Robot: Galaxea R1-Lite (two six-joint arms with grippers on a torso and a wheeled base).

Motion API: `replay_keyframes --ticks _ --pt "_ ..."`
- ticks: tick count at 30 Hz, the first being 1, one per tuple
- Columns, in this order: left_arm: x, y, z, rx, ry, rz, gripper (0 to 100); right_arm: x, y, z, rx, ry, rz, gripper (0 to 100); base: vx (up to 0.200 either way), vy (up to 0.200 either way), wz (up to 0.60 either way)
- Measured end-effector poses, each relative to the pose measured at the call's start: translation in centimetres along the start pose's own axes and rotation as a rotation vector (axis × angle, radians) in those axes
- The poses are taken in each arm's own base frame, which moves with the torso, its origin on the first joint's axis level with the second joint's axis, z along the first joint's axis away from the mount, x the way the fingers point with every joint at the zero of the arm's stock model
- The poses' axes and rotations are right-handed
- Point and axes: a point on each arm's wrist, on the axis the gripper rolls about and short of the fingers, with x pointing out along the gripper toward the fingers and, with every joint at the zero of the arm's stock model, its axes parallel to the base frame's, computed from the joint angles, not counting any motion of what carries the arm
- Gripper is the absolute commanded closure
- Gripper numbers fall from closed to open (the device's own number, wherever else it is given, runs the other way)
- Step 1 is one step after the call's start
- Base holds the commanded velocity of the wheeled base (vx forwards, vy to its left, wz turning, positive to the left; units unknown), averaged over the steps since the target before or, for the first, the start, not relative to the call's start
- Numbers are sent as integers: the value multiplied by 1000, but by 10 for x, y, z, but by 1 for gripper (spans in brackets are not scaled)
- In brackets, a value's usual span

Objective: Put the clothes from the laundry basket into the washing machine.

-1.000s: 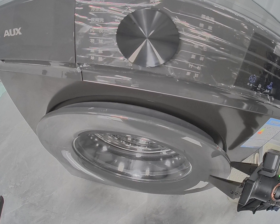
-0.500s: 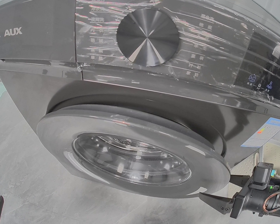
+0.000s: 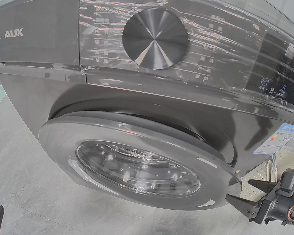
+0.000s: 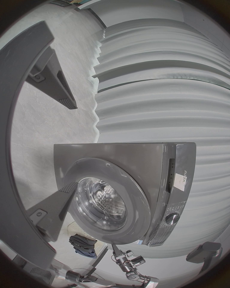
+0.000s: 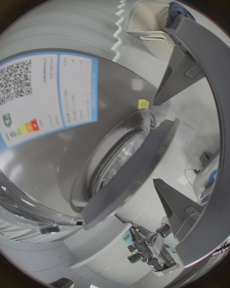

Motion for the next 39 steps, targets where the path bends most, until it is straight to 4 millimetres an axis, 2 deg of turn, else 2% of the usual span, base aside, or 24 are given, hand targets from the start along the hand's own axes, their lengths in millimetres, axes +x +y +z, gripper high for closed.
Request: replay_keyframes --ticks 4,11,19,25,34,39 --pt "0 0 0 0 0 0 0 2 -2 6 -2 -18 -13 0 -200 0 0" --pt "0 0 0 0 0 0 0 10 -2 11 10 -17 -9 0 0 0 0" --pt "0 0 0 0 0 0 0 27 8 20 30 -98 58 0 0 0 0" --pt "0 0 0 -1 0 0 0 43 10 8 60 -85 73 0 0 0 0" --pt "0 0 0 -2 0 0 0 28 16 -13 51 -18 102 0 0 0 0" --pt "0 0 0 -2 0 1 0 22 15 -12 47 -39 98 0 0 0 0"
